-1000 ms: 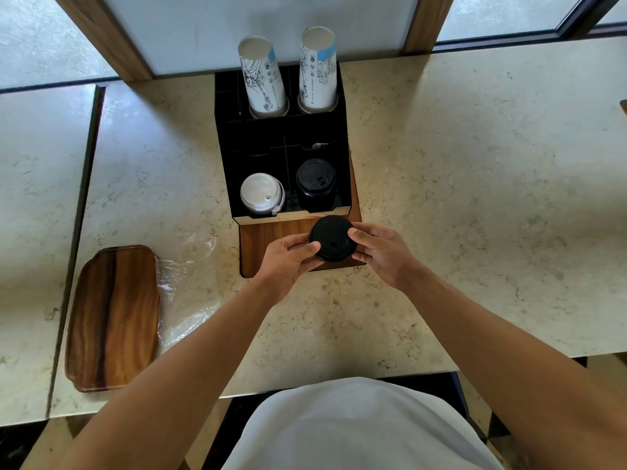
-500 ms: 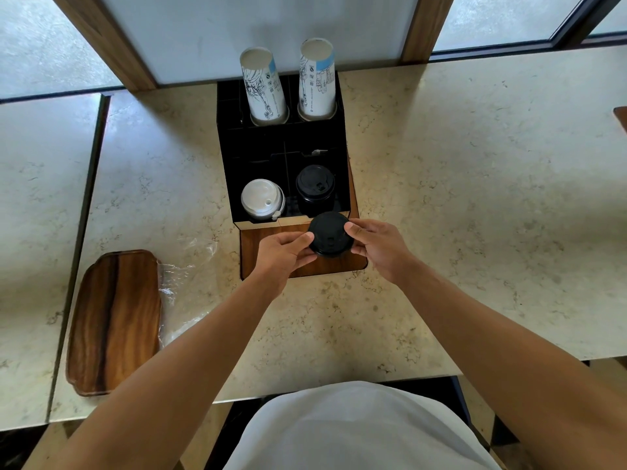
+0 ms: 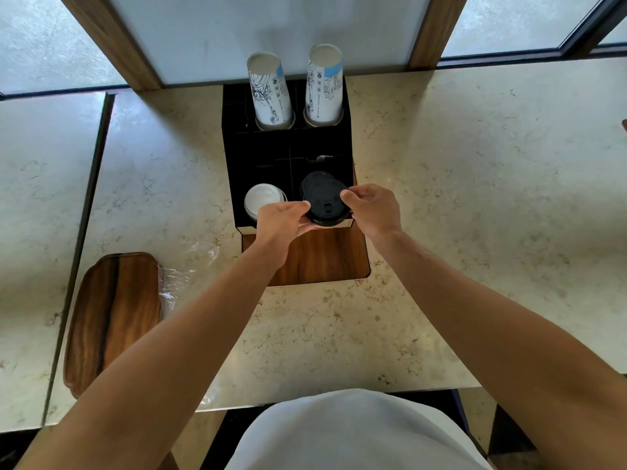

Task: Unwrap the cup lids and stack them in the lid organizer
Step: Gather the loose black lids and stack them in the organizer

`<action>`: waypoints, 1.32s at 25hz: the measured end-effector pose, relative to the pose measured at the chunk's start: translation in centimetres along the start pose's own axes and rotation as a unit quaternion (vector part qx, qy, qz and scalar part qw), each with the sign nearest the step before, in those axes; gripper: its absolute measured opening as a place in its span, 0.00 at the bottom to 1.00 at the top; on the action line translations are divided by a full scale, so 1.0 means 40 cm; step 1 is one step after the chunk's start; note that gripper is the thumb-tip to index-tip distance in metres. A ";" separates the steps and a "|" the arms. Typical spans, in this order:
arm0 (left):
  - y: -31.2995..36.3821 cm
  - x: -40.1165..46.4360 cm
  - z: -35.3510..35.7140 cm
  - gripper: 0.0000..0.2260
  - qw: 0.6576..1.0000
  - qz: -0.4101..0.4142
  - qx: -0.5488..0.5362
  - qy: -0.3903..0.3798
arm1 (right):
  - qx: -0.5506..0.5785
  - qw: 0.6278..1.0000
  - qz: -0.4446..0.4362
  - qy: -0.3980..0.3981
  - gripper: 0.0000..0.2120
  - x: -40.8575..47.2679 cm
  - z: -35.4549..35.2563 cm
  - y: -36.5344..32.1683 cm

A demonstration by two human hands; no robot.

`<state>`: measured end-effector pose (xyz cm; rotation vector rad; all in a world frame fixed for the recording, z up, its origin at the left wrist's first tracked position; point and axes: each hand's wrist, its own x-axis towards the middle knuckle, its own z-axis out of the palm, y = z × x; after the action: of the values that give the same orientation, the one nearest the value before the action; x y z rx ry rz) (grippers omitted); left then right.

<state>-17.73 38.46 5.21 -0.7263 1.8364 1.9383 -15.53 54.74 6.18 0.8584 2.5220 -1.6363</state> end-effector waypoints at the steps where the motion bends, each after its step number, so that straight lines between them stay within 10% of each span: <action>1: 0.009 0.005 0.004 0.04 1.000 0.005 0.014 0.015 | -0.015 1.000 -0.012 0.001 0.14 0.007 0.003 -0.011; 33: 0.034 0.126 0.057 0.09 0.984 -0.017 0.162 0.074 | -0.210 0.969 -0.056 -0.116 0.22 0.120 0.066 -0.051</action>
<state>-22.81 40.19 3.32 -0.8043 2.1447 1.5454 -21.26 53.98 5.24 0.4607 2.6351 -1.0753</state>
